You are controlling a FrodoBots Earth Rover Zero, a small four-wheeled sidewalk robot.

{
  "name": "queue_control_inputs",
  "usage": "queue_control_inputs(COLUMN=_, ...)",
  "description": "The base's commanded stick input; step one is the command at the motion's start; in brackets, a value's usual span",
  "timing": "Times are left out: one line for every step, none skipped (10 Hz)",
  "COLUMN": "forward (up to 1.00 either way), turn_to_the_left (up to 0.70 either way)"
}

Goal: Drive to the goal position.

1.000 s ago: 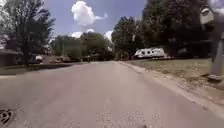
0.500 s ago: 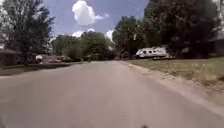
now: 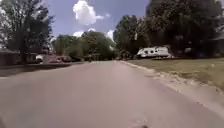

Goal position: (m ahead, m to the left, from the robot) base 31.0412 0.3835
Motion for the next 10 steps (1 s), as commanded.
queue_control_inputs(forward=0.85, turn_to_the_left=0.0)
queue_control_inputs(forward=0.85, turn_to_the_left=0.0)
queue_control_inputs(forward=0.85, turn_to_the_left=0.0)
queue_control_inputs(forward=0.85, turn_to_the_left=0.0)
queue_control_inputs(forward=0.85, turn_to_the_left=-0.01)
queue_control_inputs(forward=0.85, turn_to_the_left=-0.14)
queue_control_inputs(forward=0.85, turn_to_the_left=-0.28)
queue_control_inputs(forward=0.85, turn_to_the_left=-0.34)
queue_control_inputs(forward=0.85, turn_to_the_left=-0.16)
queue_control_inputs(forward=0.85, turn_to_the_left=0.0)
